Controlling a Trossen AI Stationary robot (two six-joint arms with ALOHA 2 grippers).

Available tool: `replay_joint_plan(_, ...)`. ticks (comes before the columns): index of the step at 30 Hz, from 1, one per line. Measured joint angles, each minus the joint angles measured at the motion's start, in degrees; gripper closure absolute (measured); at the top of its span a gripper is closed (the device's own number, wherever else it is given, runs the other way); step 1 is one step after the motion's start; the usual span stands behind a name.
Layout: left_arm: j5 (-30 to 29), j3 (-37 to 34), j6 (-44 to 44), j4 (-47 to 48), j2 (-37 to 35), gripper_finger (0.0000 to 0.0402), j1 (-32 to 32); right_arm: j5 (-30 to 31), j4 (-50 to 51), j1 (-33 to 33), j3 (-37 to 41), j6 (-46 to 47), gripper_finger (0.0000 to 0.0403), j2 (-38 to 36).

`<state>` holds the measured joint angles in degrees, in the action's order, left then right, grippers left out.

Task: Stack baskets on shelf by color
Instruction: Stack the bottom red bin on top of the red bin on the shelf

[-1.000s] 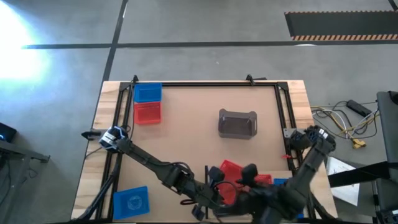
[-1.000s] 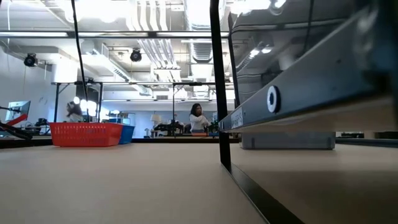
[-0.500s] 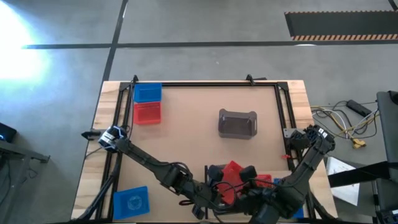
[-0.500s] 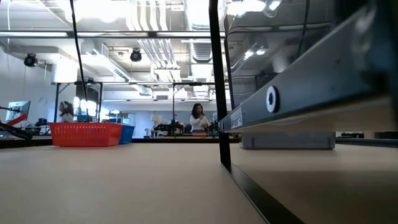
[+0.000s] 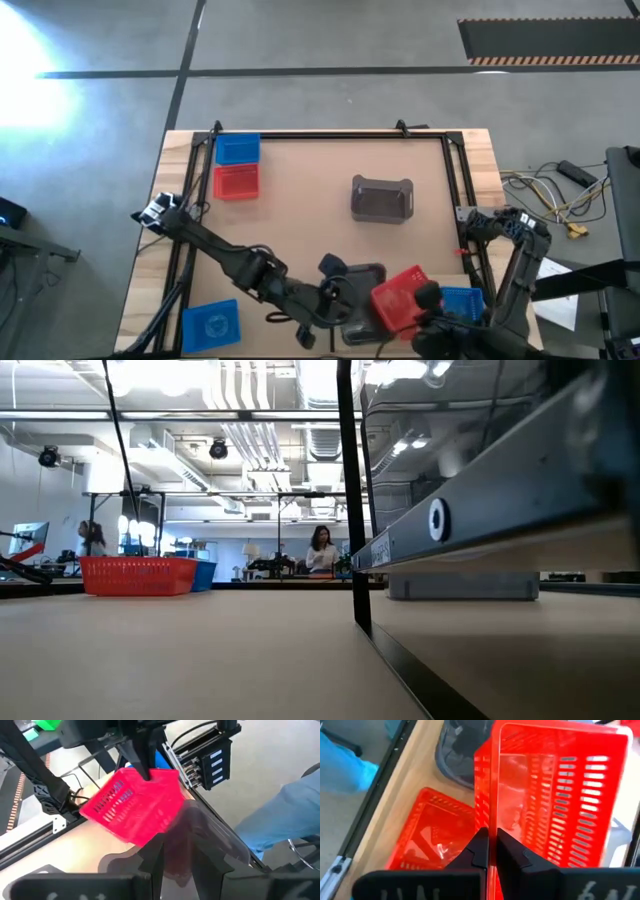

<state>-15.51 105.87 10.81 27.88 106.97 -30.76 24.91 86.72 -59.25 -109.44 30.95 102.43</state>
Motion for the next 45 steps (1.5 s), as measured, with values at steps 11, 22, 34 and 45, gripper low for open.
replay_joint_plan(11,-2.0,-0.7,-0.1,0.0,-0.3,0.033,-0.1,-14.1,3.3,-4.6,0.3,-7.4,0.0391,0.1)
replay_joint_plan(22,-5.0,-0.9,-0.1,-0.5,-0.2,0.033,-0.1,-8.7,3.3,-4.7,2.0,-28.2,0.0391,0.8)
replay_joint_plan(34,-5.2,-1.1,-0.8,-0.4,-0.2,0.033,-0.1,-8.8,3.2,-5.1,5.4,-32.5,0.039,0.6)
replay_joint_plan(45,-5.2,-1.3,-1.4,-0.4,-0.1,0.033,-0.1,-13.1,3.3,-6.9,6.9,-28.0,0.039,0.0)
